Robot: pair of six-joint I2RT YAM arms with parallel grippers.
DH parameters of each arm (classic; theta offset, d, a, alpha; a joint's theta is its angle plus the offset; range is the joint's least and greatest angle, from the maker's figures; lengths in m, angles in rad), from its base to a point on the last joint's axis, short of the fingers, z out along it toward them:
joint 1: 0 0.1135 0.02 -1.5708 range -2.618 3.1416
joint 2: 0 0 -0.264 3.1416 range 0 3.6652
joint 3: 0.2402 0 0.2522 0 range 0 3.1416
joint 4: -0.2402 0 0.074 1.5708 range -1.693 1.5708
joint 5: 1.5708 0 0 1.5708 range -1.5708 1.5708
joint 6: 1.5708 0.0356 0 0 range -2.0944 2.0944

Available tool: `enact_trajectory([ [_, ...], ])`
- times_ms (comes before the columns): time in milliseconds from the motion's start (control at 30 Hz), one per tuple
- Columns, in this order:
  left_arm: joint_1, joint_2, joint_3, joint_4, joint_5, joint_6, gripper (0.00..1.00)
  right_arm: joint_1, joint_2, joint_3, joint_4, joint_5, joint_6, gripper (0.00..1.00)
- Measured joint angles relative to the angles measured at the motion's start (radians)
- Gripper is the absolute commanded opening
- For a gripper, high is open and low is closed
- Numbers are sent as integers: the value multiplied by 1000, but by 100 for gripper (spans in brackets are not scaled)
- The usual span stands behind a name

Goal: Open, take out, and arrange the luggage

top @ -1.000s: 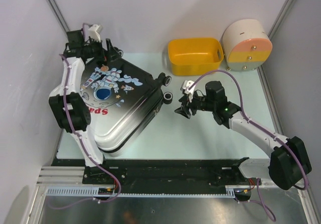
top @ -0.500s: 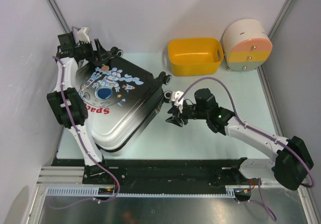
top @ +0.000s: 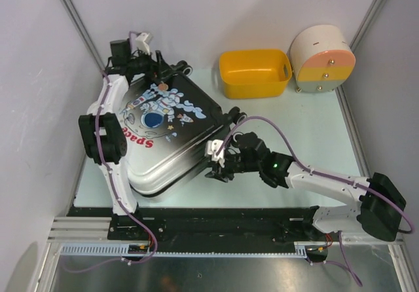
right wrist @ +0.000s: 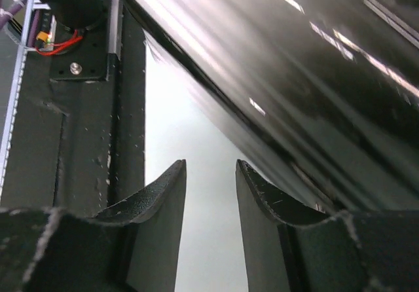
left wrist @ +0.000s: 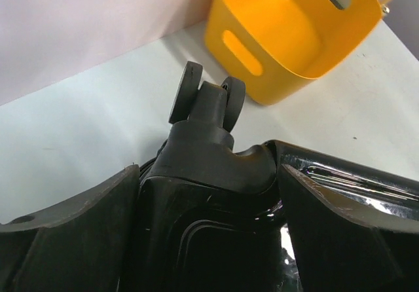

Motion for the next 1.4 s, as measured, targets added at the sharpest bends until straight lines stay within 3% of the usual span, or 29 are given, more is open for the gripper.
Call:
enact_trajectory([
  [167,-60,0,60,-103,-25,21,100,104,79,0,125,82,12,38],
  [367,-11,-71,74,-223,-46,2,100,189,272,37,289,202,27,29],
  [633,36,-542,-212,-278,-68,-5,100,274,548,266,368,277,56,32],
  [700,30,-600,-261,-273,-66,-5,100,284,566,290,376,285,55,32],
  [867,26,-652,-404,-284,-53,-5,100,274,462,276,295,314,84,32],
  [1067,26,-647,-476,-310,-24,-23,100,185,-22,-63,349,400,113,38],
  [1133,26,-656,-482,-304,-19,-25,100,178,-83,-140,408,439,119,38],
  [1400,26,-776,-537,-297,-19,-27,100,98,111,-284,544,505,195,36],
])
